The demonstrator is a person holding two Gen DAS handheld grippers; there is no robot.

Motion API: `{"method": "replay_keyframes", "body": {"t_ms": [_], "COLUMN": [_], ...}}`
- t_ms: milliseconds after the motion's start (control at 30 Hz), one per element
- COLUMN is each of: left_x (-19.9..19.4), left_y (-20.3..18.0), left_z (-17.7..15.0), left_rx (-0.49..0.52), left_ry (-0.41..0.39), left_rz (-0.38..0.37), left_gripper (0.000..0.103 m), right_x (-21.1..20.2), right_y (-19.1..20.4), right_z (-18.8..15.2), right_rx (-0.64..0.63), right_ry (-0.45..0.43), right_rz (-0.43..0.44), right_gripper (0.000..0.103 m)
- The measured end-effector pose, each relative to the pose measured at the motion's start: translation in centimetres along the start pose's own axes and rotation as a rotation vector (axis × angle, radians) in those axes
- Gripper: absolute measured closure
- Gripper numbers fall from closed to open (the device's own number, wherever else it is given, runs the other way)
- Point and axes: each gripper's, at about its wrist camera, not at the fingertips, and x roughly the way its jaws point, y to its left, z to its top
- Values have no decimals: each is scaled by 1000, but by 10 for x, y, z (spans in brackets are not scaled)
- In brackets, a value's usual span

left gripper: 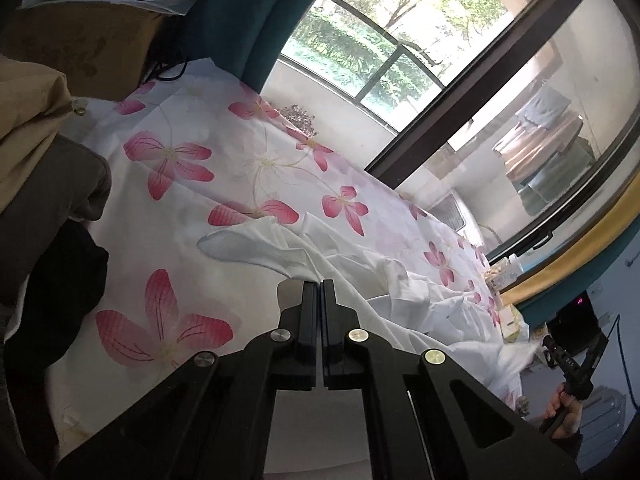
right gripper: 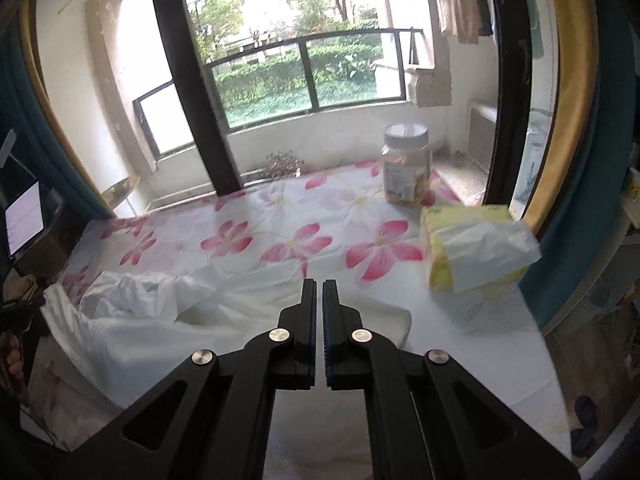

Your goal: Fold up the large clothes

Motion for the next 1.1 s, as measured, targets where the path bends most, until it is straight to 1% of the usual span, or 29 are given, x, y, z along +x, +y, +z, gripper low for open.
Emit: {"method": "replay_keyframes", "body": {"t_ms": [67,133,200,267,333,400,467,500,533,567,600,633,700,800,900,933,967,1000,1033,1100], "left_x": [1,8,9,8,2,0,3,8,14,18,23,28,36,47,52,54,56,59,61,66], "left_y": [1,1,2,2,-3,-14,-26,-33,-39,-43,-48,-52,-57,-64,-65,-67,-67,-66,-66,-66], "left_z": [3,8,11,13,13,7,-3,-12,-23,-32,-43,-53,-72,-95,-109,-114,-117,-121,-123,-127], "left_rx": [0,2,-8,-8,5,48,97,124,139,147,154,156,152,175,171,174,172,168,164,148], "left_ry": [12,54,63,66,60,82,121,155,193,218,248,277,323,385,411,415,420,427,429,436], "left_rz": [5,19,33,52,51,39,33,27,14,-4,-27,-45,-83,-100,-109,-104,-102,-97,-95,-102], "left_gripper": [101,101,101,101,101,100,98,98,98,98,98,98,98,98,97,91,82,78,75,75], "right_x": [4,8,13,16,17,17,20,20,21,23,22,21,18,20,23,23,23,24,25,28], "right_y": [-2,0,5,16,29,46,66,74,82,89,94,100,111,128,133,132,130,129,129,128], "right_z": [5,9,10,5,-4,-20,-40,-47,-56,-65,-73,-81,-93,-109,-122,-125,-129,-132,-135,-140], "right_rx": [-5,-18,-46,-100,-157,-215,-291,-325,-356,-369,-369,-359,-367,-388,-339,-314,-284,-262,-240,-196], "right_ry": [-9,-8,1,13,22,32,63,78,98,118,128,133,143,181,220,226,232,238,245,271], "right_rz": [6,5,11,30,38,62,86,89,88,90,106,141,174,188,187,190,190,190,192,210], "right_gripper": [102,103,103,102,102,101,95,81,59,51,48,48,48,48,48,48,48,48,48,48]}}
